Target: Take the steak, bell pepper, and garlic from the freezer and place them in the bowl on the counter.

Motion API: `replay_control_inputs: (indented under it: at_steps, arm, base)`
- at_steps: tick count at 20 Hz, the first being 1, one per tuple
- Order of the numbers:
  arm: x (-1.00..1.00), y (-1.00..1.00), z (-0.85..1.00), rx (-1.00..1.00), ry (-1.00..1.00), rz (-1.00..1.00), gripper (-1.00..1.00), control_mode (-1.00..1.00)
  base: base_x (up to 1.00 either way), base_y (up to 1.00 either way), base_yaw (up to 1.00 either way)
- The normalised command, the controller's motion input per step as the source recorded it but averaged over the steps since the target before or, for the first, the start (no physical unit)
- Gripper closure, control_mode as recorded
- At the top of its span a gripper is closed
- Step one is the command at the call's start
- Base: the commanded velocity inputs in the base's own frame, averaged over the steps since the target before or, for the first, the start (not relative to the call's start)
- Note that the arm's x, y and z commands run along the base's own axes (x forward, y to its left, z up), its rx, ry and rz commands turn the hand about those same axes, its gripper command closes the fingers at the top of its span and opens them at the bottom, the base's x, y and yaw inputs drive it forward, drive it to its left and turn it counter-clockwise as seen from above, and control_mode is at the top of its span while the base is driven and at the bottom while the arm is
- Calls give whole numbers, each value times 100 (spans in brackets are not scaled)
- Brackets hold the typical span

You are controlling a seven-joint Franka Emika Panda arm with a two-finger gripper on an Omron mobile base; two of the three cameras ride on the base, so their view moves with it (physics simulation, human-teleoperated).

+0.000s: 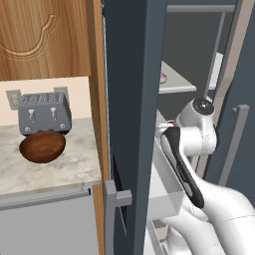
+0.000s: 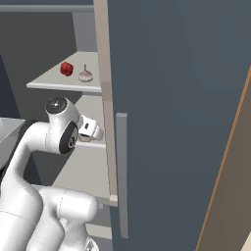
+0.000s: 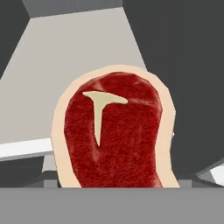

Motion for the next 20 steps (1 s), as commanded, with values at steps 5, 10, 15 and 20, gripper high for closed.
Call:
replay_control_inputs:
  at_steps: [5,10,15,20]
  arm:
    - [-60,0,40,0,0,1,100,-100]
    - [-55,0,51,0,0,2,100,-100]
    - [-52,0,53,0,0,6,100,-100]
    - [-65,-2,53,0,0,6,100,-100]
  base:
    - [0,0,0]
    - [0,0,0]
    - [0,0,0]
    - [0,0,0]
